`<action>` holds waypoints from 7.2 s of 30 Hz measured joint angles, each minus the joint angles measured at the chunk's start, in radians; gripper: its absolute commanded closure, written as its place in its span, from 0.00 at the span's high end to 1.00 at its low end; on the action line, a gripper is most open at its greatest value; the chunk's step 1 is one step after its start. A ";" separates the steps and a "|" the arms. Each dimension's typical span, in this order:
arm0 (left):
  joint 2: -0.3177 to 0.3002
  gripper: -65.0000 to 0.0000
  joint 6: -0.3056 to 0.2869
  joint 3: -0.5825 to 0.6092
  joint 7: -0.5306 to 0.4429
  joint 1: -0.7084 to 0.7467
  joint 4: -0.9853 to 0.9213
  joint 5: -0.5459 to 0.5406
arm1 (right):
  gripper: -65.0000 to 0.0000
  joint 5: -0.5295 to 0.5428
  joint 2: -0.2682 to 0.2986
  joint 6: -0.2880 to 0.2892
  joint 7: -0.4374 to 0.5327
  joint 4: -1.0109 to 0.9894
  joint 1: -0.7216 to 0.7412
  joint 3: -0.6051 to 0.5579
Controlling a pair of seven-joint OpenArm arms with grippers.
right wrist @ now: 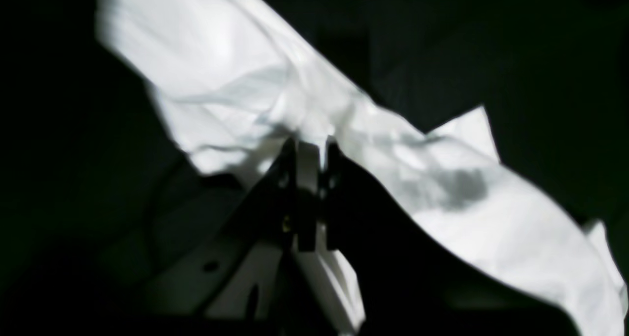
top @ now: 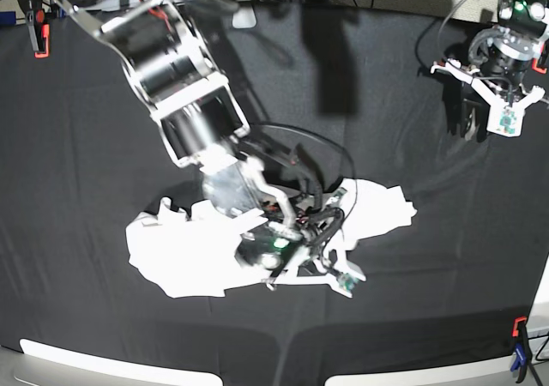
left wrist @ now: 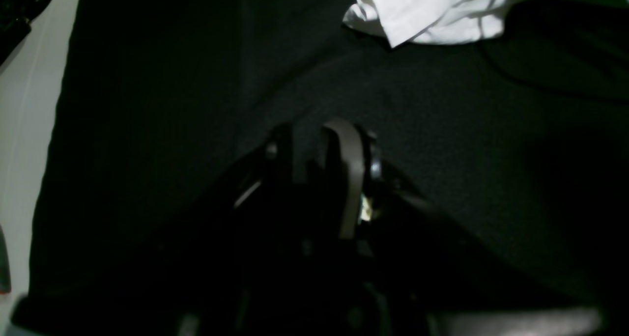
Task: Layout the t-shirt on the table in an organized manner, then fold the t-shirt properly
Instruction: 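Lift the t-shirt with the right gripper and drag it upward, then regrasp the t-shirt fabric with the right gripper, then lift and swing the t-shirt with the right gripper, dropping it flat, then grasp the t-shirt edge with the right gripper and shake it out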
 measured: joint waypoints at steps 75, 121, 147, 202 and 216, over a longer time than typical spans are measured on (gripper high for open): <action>-0.002 0.20 -0.001 0.000 0.000 0.000 0.000 -0.003 | 0.51 -0.074 -0.048 -0.101 -0.040 0.444 -0.456 -0.217; -0.003 0.20 -0.001 0.000 0.000 0.000 0.000 -0.003 | 0.00 -0.113 -0.077 -0.140 0.286 0.385 -0.299 -0.289; 0.000 0.20 0.000 0.000 0.004 0.000 0.000 -0.003 | 0.00 -0.092 0.022 -0.101 0.167 0.721 -0.259 0.295; 0.111 0.20 0.003 0.444 0.051 -0.275 -0.218 -0.203 | 0.37 0.618 0.482 0.124 -0.035 0.782 -0.577 0.860; 0.108 0.20 0.004 0.439 0.025 -0.274 -0.292 -0.148 | 0.37 -0.026 0.496 -0.013 0.150 0.650 -0.540 0.220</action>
